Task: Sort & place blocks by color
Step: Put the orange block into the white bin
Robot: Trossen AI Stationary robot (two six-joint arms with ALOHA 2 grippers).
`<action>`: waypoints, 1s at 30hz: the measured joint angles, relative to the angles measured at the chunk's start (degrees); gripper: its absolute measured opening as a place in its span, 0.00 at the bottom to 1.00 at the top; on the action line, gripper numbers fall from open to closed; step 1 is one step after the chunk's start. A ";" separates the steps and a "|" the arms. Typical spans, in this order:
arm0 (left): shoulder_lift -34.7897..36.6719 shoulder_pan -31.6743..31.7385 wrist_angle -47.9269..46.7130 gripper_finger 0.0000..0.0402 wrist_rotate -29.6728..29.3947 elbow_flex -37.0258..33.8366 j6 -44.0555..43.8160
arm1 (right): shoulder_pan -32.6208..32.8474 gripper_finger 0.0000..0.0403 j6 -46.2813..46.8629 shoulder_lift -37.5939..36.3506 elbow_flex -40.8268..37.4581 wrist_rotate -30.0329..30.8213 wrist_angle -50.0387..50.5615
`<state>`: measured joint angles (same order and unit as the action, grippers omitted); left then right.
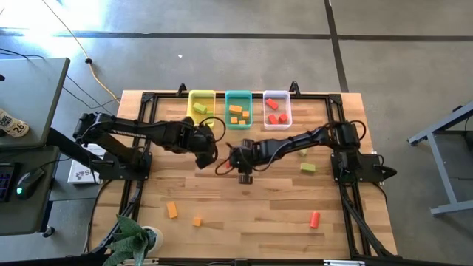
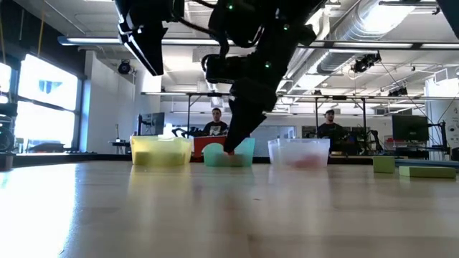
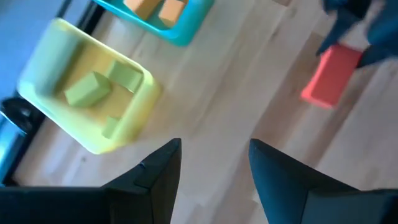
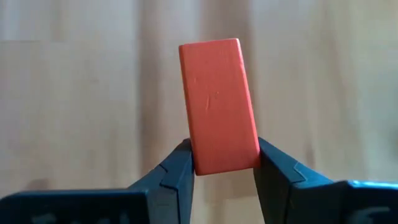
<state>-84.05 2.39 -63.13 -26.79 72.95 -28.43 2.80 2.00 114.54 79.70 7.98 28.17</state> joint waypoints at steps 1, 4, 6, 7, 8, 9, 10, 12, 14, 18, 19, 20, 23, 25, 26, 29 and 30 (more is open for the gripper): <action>0.00 0.31 -0.02 0.44 -0.51 0.00 1.03 | -0.51 0.27 1.26 0.00 0.43 0.83 1.30; 0.00 1.07 -0.02 0.44 -2.18 0.00 3.66 | -2.18 0.27 3.90 0.00 2.12 3.82 4.48; 0.00 1.51 -0.01 0.44 -2.95 0.00 5.04 | -3.31 0.27 5.46 0.00 3.57 6.48 8.10; 0.00 1.82 0.00 0.44 -3.03 0.00 5.45 | -3.90 0.27 6.00 0.00 4.54 7.79 10.07; 0.00 1.98 0.00 0.44 -3.05 0.00 5.96 | -4.49 0.27 6.82 0.00 5.53 9.21 11.62; 0.00 2.15 0.00 0.44 -3.07 0.00 6.56 | -5.12 0.27 7.59 -0.02 6.52 10.77 13.03; 0.00 2.26 0.01 0.44 -3.07 0.00 7.19 | -5.74 0.27 8.59 -0.02 7.38 12.25 14.73; 0.00 2.54 0.02 0.44 -3.06 0.00 8.34 | -7.09 0.27 10.40 -0.02 9.19 14.92 18.24; 0.00 2.84 0.04 0.44 -3.05 0.00 9.59 | -8.47 0.27 12.00 -0.02 11.02 17.47 20.42; 0.00 2.93 0.03 0.44 -3.17 0.00 10.21 | -11.35 0.27 14.76 -0.02 13.97 21.43 25.54; 0.00 2.91 0.02 0.44 -3.31 0.00 10.20 | -12.05 0.27 15.25 -0.02 14.68 22.40 26.43; 0.00 2.91 0.02 0.44 -3.42 0.00 10.19 | -12.79 0.27 15.93 -0.02 15.28 23.45 27.49; 0.00 2.89 0.02 0.44 -3.42 0.00 10.17 | -15.16 0.27 16.22 -0.02 16.58 25.99 30.80; 0.00 2.89 0.02 0.44 -3.42 0.00 10.18 | -16.98 0.27 17.62 -0.02 17.29 27.03 32.49; 0.00 2.91 0.02 0.44 -3.42 0.00 10.19 | -18.00 0.27 18.70 -0.02 17.52 27.17 33.84; 0.00 2.91 0.04 0.44 -3.50 0.00 10.19 | -21.15 0.27 20.69 -0.02 17.90 27.34 37.48; 0.00 2.91 0.03 0.44 -3.68 0.00 10.18 | -22.27 0.27 20.90 -0.02 17.90 27.49 38.47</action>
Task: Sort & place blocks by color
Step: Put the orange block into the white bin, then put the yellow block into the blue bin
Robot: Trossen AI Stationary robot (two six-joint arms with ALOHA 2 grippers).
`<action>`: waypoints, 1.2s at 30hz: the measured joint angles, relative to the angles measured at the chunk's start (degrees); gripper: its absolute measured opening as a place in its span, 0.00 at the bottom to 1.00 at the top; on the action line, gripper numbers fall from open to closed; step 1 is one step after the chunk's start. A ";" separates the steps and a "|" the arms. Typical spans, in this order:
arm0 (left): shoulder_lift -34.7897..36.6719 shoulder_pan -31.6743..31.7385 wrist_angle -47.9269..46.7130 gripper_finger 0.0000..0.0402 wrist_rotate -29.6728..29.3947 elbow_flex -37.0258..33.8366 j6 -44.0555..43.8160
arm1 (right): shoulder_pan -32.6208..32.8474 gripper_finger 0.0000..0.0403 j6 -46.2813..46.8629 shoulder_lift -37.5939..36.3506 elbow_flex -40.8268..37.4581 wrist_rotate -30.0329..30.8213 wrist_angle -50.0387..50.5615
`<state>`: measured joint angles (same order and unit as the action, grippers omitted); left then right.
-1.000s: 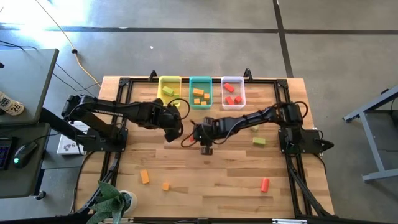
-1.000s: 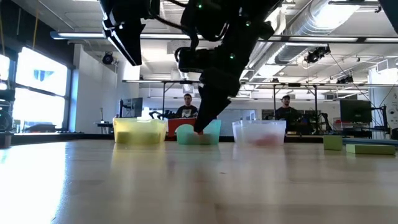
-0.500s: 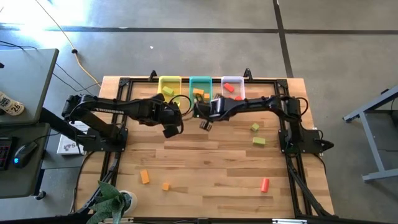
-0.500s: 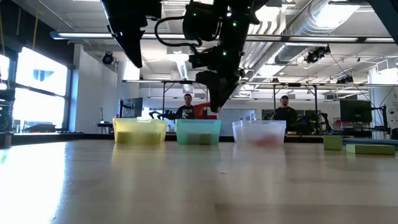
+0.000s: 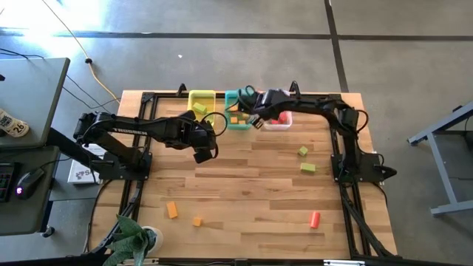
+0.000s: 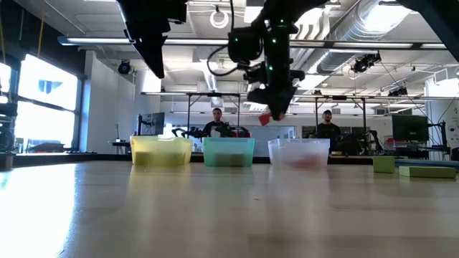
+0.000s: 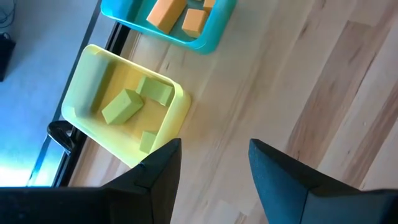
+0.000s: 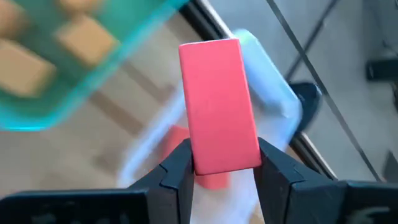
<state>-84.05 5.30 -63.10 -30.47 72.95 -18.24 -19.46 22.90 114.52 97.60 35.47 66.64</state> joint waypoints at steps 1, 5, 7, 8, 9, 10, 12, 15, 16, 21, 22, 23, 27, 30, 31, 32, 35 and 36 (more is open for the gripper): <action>0.00 -0.02 -0.01 0.44 -0.23 0.00 -0.04 | -1.15 0.27 -0.03 0.00 0.00 -0.03 1.04; 0.00 0.00 0.03 0.44 -0.38 0.00 -0.08 | -5.92 0.27 -2.50 0.00 0.00 -1.95 1.68; 0.00 0.00 0.10 0.44 -0.43 0.00 -0.11 | -8.62 0.27 -3.37 0.00 0.00 -4.91 1.72; 0.00 0.00 0.10 0.44 -0.51 0.00 -0.13 | -10.10 0.27 -3.49 0.00 0.00 -7.05 1.72; 0.00 0.00 0.10 0.44 -0.66 0.00 -0.14 | -11.51 0.27 -3.33 0.01 0.00 -9.39 1.72; 0.00 0.00 0.12 0.44 -0.69 0.00 -0.15 | -12.78 0.27 -3.33 0.18 0.00 -11.47 1.72; 0.00 0.01 0.14 0.44 -0.73 0.00 -0.48 | -15.15 0.27 -4.17 0.49 0.00 -14.22 1.93; 0.00 0.61 0.18 0.44 -0.64 0.00 -1.11 | -17.62 0.27 -6.36 0.85 0.00 -17.80 1.87; 0.00 0.91 0.19 0.44 -0.49 0.00 -1.11 | -18.33 0.27 -6.86 0.89 0.00 -20.08 1.93; 0.00 2.88 0.21 0.44 -0.37 0.00 -1.16 | -20.40 0.27 -8.62 0.92 0.00 -27.85 1.50; 0.00 3.30 0.21 0.44 -0.32 0.00 -1.11 | -20.64 0.27 -8.84 0.92 0.00 -28.89 1.50; 0.00 3.70 0.21 0.44 -0.25 0.00 -1.11 | -20.82 0.27 -8.90 0.92 0.00 -29.86 1.48; 0.00 5.04 0.19 0.44 0.78 0.00 -1.11 | -21.05 0.35 -9.07 0.92 0.00 -30.81 1.48; 0.00 5.71 0.17 0.44 2.26 0.00 -1.10 | -20.78 0.48 -9.45 0.92 0.00 -29.23 1.48; 0.00 5.81 0.18 0.44 2.62 0.00 -1.09 | -20.66 0.52 -9.47 0.92 0.00 -29.07 1.48; 0.00 5.97 0.18 0.44 3.07 0.00 -1.09 | -20.62 0.55 -9.43 0.92 0.00 -29.05 1.48; 0.00 5.99 0.17 0.44 4.56 0.00 -1.09 | -20.52 0.61 -7.47 0.92 -0.02 -29.37 1.49; 0.00 5.99 0.16 0.44 5.12 0.00 -1.11 | -20.52 0.62 -6.86 0.92 -0.02 -29.64 1.50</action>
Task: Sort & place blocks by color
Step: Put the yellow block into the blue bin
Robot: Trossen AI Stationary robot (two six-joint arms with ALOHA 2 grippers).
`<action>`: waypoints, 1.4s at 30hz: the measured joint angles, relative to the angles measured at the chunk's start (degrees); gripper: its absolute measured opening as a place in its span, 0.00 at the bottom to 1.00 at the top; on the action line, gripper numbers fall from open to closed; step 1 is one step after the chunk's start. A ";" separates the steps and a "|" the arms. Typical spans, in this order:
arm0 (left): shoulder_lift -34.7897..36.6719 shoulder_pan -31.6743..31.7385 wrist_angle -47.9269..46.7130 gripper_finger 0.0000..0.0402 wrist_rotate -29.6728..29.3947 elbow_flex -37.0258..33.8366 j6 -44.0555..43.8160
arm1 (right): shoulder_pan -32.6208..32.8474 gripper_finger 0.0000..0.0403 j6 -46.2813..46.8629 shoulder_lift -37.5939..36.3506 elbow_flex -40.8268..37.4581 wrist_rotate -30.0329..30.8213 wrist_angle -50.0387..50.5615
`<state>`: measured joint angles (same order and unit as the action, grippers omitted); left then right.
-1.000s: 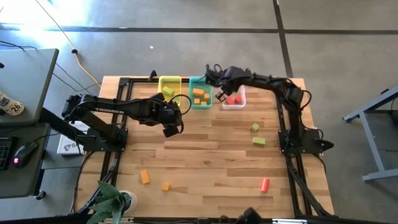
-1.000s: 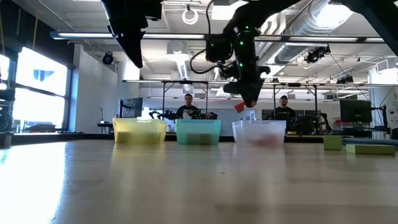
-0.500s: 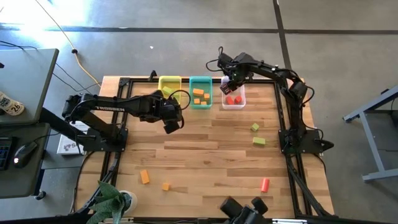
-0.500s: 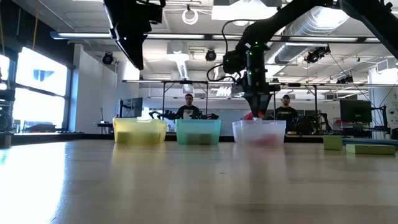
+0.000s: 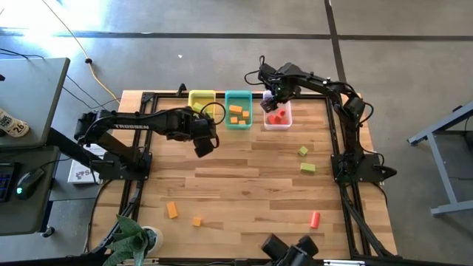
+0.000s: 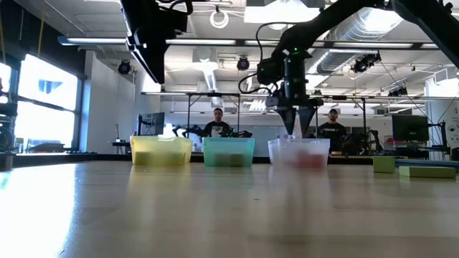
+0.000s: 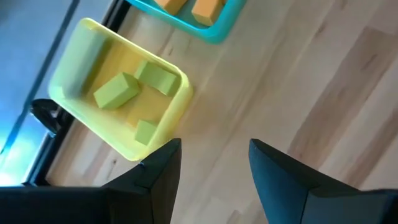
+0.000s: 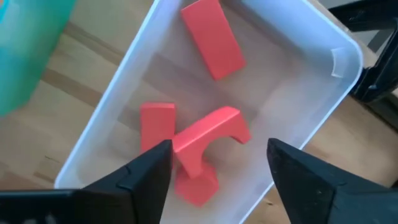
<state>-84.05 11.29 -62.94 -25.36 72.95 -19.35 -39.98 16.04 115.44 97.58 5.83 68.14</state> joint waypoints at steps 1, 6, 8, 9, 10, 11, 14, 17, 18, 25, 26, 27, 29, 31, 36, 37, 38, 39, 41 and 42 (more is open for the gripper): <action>0.00 0.00 -0.04 0.44 0.60 0.00 0.00 | 0.03 0.62 0.51 0.00 0.00 -0.15 0.00; 0.00 -0.11 -0.04 0.44 6.71 0.00 -0.19 | 1.61 0.63 2.06 -0.83 -0.02 -0.47 0.34; 0.00 -0.17 -0.04 0.44 9.30 0.00 -0.98 | 2.89 0.63 2.49 -1.45 -0.02 -0.47 0.43; 0.00 -0.25 -0.06 0.44 10.52 0.00 -1.71 | 3.56 0.63 3.08 -1.62 -0.02 -0.35 0.36; 0.00 -0.38 -0.06 0.44 11.62 0.00 -2.32 | 4.16 0.63 3.36 -1.81 -0.02 -0.32 0.33; 0.00 -0.63 -0.06 0.44 12.51 0.00 -2.67 | 4.72 0.63 3.43 -1.96 -0.02 -0.33 0.32; 0.00 -1.94 -0.08 0.44 13.91 0.00 -2.99 | 6.19 0.63 3.77 -2.27 -0.02 -0.31 0.20; 0.00 -3.94 -0.08 0.44 14.58 0.00 -2.98 | 7.33 0.63 4.85 -2.27 -0.02 -0.31 0.17; 0.00 -4.72 -0.08 0.44 14.61 0.00 -2.98 | 7.69 0.63 4.92 -2.27 -0.02 -0.30 0.17; 0.00 -10.74 -0.11 0.44 14.61 0.00 -3.48 | 9.35 0.63 4.29 -2.27 -0.02 -0.29 0.20; 0.00 -11.62 -0.11 0.44 14.61 0.00 -4.22 | 9.52 0.63 3.74 -2.27 -0.02 -0.30 0.20; 0.00 -12.40 -0.11 0.44 14.62 0.00 -4.95 | 9.75 0.63 3.25 -2.27 -0.02 -0.32 0.23; 0.00 -13.88 -0.13 0.44 15.22 0.00 -5.89 | 10.22 0.63 2.93 -2.27 -0.02 -0.69 0.44; 0.00 -15.13 -0.15 0.44 17.07 0.00 -5.93 | 10.76 0.63 2.35 -2.27 -0.02 -1.27 0.46; 0.00 -18.07 -0.26 0.44 17.86 0.00 -7.24 | 12.26 0.63 0.90 -2.27 -0.02 -1.38 0.44; 0.00 -18.57 -0.26 0.44 17.87 0.00 -7.86 | 12.56 0.63 0.47 -2.27 -0.02 -1.37 0.40; 0.00 -19.20 -0.28 0.44 17.85 0.00 -8.78 | 12.83 0.63 0.14 -2.27 -0.02 -1.38 0.33; 0.00 -19.79 -0.28 0.44 17.86 0.00 -9.73 | 13.06 0.63 -0.04 -2.27 -0.02 -1.36 0.23; 0.00 -20.94 -0.28 0.44 18.23 0.00 -12.10 | 13.47 0.63 -0.52 -2.27 -0.02 -1.37 0.15; 0.00 -21.49 -0.29 0.44 18.97 0.00 -13.02 | 13.69 0.63 -0.79 -2.27 -0.02 -1.36 0.15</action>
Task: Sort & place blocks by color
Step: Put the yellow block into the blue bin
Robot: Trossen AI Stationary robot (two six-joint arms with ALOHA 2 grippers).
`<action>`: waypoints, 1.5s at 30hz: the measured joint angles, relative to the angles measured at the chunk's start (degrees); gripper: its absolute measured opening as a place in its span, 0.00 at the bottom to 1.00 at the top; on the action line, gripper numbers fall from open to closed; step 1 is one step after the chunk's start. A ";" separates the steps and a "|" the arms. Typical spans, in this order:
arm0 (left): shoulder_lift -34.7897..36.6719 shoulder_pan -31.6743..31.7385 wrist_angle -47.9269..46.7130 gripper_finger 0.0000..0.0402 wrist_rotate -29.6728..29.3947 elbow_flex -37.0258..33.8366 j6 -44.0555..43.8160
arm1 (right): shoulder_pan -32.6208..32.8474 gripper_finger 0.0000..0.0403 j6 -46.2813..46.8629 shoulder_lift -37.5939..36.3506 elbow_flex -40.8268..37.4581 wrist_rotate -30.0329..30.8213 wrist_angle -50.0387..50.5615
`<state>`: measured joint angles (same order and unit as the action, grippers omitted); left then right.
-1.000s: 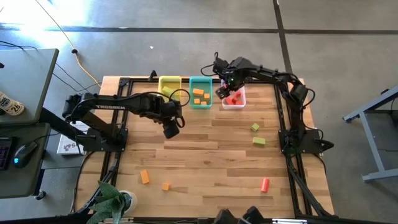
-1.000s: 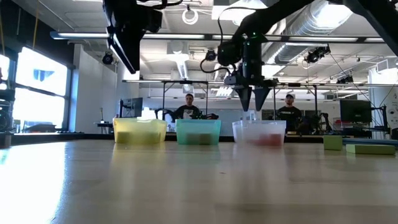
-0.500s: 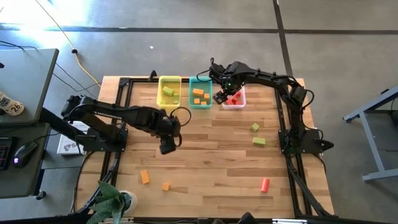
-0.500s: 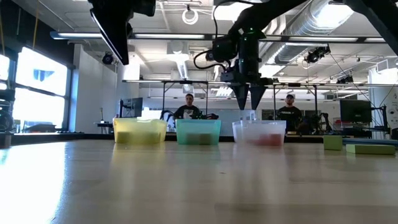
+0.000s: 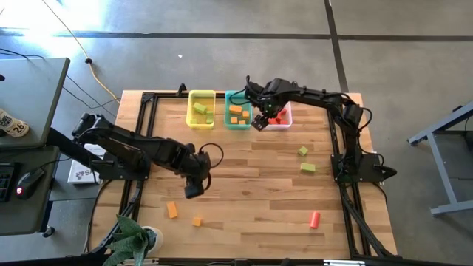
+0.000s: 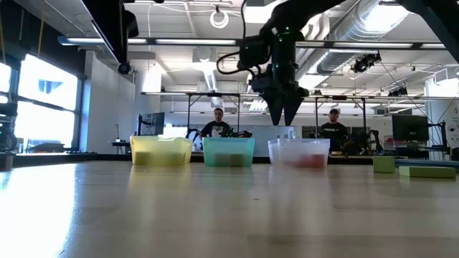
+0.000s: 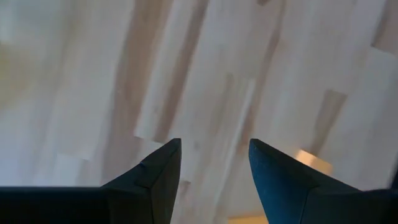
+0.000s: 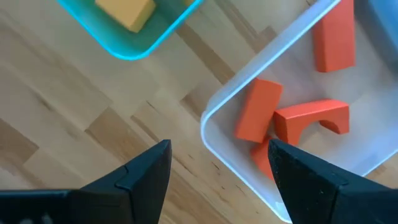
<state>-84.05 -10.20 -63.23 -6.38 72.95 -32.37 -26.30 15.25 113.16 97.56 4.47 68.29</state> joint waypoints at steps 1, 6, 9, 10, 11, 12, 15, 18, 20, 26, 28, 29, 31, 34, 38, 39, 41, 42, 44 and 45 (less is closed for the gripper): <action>0.00 -0.53 0.00 0.44 0.84 0.00 -0.73 | 0.18 0.63 -0.18 0.00 0.00 0.00 -0.02; -0.50 -3.43 -0.16 0.49 3.19 0.00 -4.14 | 1.15 0.63 -0.31 0.00 0.00 0.00 -0.02; -0.75 -5.61 -0.06 0.53 3.20 0.00 -3.67 | 1.67 0.63 -0.31 0.00 0.00 0.00 0.00; -0.96 -6.51 -0.04 0.54 3.18 0.00 -2.77 | 1.80 0.63 -0.31 0.00 0.00 0.00 -0.02; -1.04 -7.55 -0.05 0.54 3.19 0.00 -1.95 | 1.99 0.63 -0.31 0.00 0.00 0.00 0.00; -1.01 -8.65 0.07 0.55 3.20 0.00 -1.45 | 2.10 0.63 -0.31 0.00 0.00 0.00 0.00; -1.30 -11.43 0.50 0.55 2.90 0.00 -0.60 | 2.56 0.63 -0.31 0.00 0.00 0.00 -0.05; -1.48 -13.75 0.62 0.55 1.68 0.00 -1.03 | 3.00 0.63 -0.31 0.00 0.00 0.00 -0.33; -2.14 -14.94 1.56 0.55 0.43 0.00 -1.72 | 3.23 0.63 -0.31 0.00 0.00 0.01 -0.54; -5.98 -17.66 7.65 0.54 1.06 0.03 -1.95 | 3.85 0.63 -0.31 0.00 -0.01 0.00 -1.12; -7.88 -18.32 8.88 0.54 1.21 -0.02 -1.93 | 3.86 0.63 -0.31 0.00 0.00 0.00 -1.36; -8.80 -18.74 9.87 0.54 1.21 0.03 -1.93 | 3.86 0.63 -0.31 0.00 -0.02 -0.02 -1.39; -10.57 -19.56 9.70 0.55 1.21 -0.02 -1.93 | 3.86 0.63 -0.31 -0.02 -0.02 -0.40 -1.67; -13.20 -20.60 11.40 0.55 1.25 0.00 -1.93 | 3.86 0.63 -0.31 -0.02 -0.02 -0.50 -1.43; -16.09 -21.53 12.70 0.55 1.89 0.04 -1.82 | 3.86 0.63 -0.31 -0.02 -0.02 -0.50 -1.31; -16.78 -21.72 12.42 0.55 1.91 0.01 -1.68 | 3.86 0.63 -0.31 -0.02 -0.02 -0.50 -1.51; -18.17 -21.83 13.50 0.55 2.73 -0.01 -1.71 | 3.86 0.63 -0.31 -0.02 -0.02 -0.52 -1.57; -18.71 -21.85 13.75 0.55 3.00 0.00 -1.78 | 3.86 0.63 -0.31 -0.02 -0.02 -0.52 -1.68; -19.73 -21.99 14.03 0.55 3.05 -0.01 -1.92 | 3.86 0.63 -0.31 -0.02 -0.02 -0.52 -1.84; -20.37 -22.00 14.77 0.55 3.17 0.03 -1.91 | 3.86 0.63 -0.31 -0.02 -0.02 -0.55 -1.79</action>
<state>-104.42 -32.21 -48.46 -3.21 72.98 -34.28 -22.44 14.94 113.14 97.54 3.92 66.51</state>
